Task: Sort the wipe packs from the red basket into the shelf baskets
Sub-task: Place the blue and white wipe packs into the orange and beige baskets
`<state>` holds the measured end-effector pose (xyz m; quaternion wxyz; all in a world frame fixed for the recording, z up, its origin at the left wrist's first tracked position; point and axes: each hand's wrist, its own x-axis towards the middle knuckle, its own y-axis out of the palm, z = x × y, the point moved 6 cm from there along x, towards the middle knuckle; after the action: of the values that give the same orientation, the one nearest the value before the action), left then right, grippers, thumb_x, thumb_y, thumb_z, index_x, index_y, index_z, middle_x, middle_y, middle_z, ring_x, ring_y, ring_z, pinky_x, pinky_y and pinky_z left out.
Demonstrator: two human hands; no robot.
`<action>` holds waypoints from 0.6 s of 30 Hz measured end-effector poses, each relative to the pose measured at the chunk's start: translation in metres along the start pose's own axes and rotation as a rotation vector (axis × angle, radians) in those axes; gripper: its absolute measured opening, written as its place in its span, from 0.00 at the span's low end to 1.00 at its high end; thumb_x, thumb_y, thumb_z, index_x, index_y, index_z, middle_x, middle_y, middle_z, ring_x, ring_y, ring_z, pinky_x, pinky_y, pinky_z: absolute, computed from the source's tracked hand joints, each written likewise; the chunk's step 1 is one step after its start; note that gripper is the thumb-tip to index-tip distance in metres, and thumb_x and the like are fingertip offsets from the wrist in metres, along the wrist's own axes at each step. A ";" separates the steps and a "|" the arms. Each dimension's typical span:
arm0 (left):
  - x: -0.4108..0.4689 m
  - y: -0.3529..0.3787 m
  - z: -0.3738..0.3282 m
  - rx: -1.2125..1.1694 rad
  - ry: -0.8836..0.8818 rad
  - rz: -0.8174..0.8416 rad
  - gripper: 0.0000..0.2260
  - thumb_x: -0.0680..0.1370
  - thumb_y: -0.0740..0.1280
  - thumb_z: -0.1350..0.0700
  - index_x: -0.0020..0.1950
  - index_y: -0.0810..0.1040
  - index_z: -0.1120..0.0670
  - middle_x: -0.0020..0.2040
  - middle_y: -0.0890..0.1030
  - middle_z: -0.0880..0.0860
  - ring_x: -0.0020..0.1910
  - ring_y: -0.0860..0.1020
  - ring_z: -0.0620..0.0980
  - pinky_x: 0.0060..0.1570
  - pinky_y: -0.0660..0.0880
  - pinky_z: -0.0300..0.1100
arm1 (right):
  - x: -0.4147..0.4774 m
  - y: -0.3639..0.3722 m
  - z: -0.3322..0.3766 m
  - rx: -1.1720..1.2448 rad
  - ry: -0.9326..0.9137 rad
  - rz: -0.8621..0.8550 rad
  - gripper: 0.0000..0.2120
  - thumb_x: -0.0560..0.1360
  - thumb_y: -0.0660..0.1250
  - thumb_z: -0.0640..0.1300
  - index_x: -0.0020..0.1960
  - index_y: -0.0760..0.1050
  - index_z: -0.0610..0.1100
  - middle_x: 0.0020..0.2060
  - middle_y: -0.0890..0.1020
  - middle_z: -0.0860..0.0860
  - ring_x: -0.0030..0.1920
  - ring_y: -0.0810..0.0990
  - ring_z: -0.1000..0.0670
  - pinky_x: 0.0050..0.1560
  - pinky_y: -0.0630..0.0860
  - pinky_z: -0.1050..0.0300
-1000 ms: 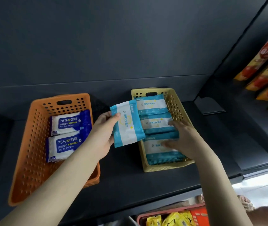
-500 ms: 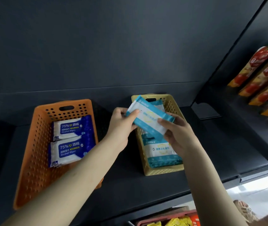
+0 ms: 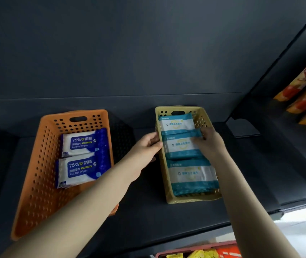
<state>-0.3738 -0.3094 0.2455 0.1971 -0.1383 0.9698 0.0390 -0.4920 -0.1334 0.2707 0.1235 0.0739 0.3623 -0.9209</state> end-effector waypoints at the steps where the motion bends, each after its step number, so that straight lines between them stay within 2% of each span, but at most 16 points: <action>1: 0.000 0.000 0.002 -0.009 -0.007 0.009 0.19 0.81 0.63 0.56 0.72 0.68 0.45 0.65 0.76 0.43 0.62 0.75 0.46 0.62 0.74 0.49 | -0.002 0.004 -0.001 -0.008 -0.008 0.014 0.15 0.73 0.69 0.45 0.58 0.72 0.51 0.44 0.81 0.52 0.40 0.81 0.52 0.35 0.76 0.57; 3: 0.001 -0.001 0.003 -0.013 -0.016 0.017 0.20 0.81 0.63 0.56 0.72 0.68 0.45 0.64 0.77 0.43 0.62 0.76 0.46 0.63 0.74 0.50 | -0.004 0.011 -0.004 0.032 -0.050 0.061 0.24 0.73 0.71 0.44 0.65 0.65 0.55 0.46 0.81 0.52 0.42 0.82 0.52 0.37 0.78 0.56; 5: 0.003 -0.001 0.005 -0.015 -0.025 0.017 0.20 0.80 0.64 0.56 0.72 0.68 0.45 0.64 0.77 0.43 0.61 0.77 0.46 0.63 0.74 0.51 | -0.004 0.014 -0.007 0.033 -0.074 0.084 0.28 0.73 0.71 0.45 0.68 0.64 0.57 0.51 0.82 0.50 0.45 0.82 0.51 0.38 0.79 0.57; 8: 0.004 -0.002 0.006 -0.031 -0.034 0.012 0.20 0.80 0.65 0.57 0.71 0.69 0.45 0.63 0.78 0.43 0.60 0.77 0.47 0.63 0.74 0.51 | -0.002 0.011 -0.008 -0.139 -0.109 0.039 0.23 0.72 0.73 0.50 0.65 0.71 0.55 0.59 0.75 0.48 0.50 0.79 0.49 0.46 0.79 0.55; 10: 0.004 -0.002 0.006 -0.033 -0.042 0.009 0.19 0.80 0.65 0.57 0.70 0.70 0.45 0.62 0.78 0.42 0.60 0.78 0.46 0.63 0.74 0.51 | -0.005 0.009 -0.002 -0.275 -0.221 -0.024 0.21 0.71 0.74 0.50 0.62 0.76 0.51 0.63 0.71 0.49 0.58 0.75 0.47 0.57 0.77 0.50; 12: 0.005 -0.003 0.006 -0.034 -0.048 0.002 0.19 0.80 0.65 0.57 0.70 0.71 0.45 0.61 0.79 0.42 0.59 0.78 0.46 0.62 0.74 0.51 | -0.009 0.015 0.005 -0.353 -0.338 -0.002 0.18 0.72 0.73 0.48 0.60 0.78 0.48 0.64 0.70 0.49 0.63 0.71 0.46 0.64 0.72 0.49; 15: 0.006 -0.003 0.006 -0.036 -0.051 -0.016 0.19 0.80 0.65 0.58 0.69 0.71 0.45 0.61 0.79 0.43 0.58 0.78 0.46 0.61 0.75 0.50 | -0.008 0.024 0.005 -0.320 -0.345 0.090 0.15 0.73 0.72 0.47 0.59 0.78 0.49 0.63 0.72 0.49 0.64 0.69 0.46 0.64 0.69 0.51; 18: 0.002 -0.003 0.000 0.018 -0.022 -0.020 0.18 0.80 0.65 0.58 0.69 0.71 0.47 0.62 0.79 0.44 0.58 0.79 0.45 0.60 0.75 0.49 | -0.007 0.021 0.009 -0.321 -0.353 0.102 0.17 0.73 0.73 0.47 0.61 0.78 0.49 0.63 0.72 0.50 0.63 0.71 0.48 0.61 0.70 0.57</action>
<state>-0.3748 -0.3124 0.2449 0.2093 -0.1457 0.9665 0.0296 -0.4800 -0.1531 0.2650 0.2411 -0.0905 0.4726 -0.8428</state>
